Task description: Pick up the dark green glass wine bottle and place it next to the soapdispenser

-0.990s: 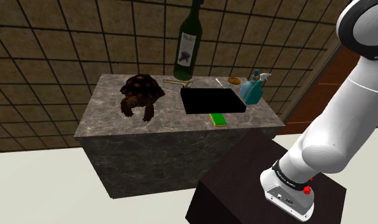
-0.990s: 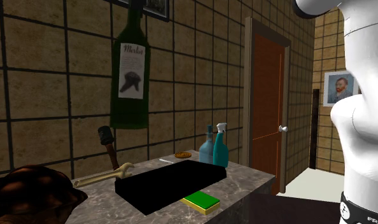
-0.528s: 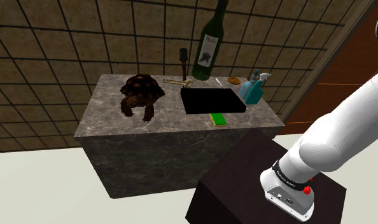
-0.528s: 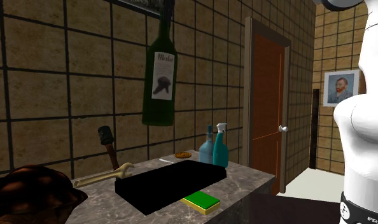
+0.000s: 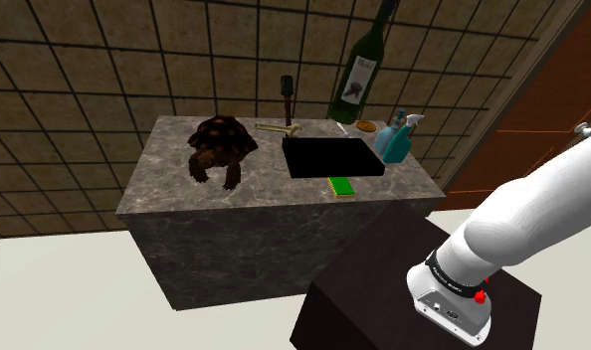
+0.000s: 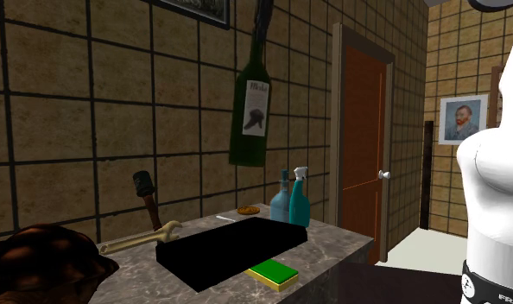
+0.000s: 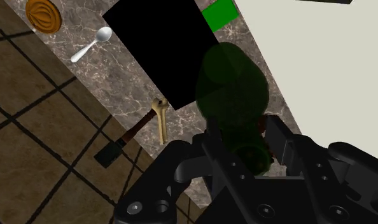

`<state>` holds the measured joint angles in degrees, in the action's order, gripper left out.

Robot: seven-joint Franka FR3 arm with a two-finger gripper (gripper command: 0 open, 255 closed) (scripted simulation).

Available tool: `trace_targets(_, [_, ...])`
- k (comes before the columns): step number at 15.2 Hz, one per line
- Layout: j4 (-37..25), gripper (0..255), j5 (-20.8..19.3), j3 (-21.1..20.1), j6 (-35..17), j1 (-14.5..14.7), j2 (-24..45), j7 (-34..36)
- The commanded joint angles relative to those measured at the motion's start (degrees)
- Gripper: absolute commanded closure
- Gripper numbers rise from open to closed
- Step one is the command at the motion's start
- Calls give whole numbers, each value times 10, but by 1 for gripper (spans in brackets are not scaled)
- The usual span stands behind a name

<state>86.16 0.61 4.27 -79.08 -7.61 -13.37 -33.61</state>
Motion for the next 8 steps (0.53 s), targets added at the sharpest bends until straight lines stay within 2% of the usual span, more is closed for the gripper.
trace_targets(1, [11,255,-2,19,2,-11,-13,-31])
trace_targets(8, [28,255,-14,86,9,-43,-35,-130])
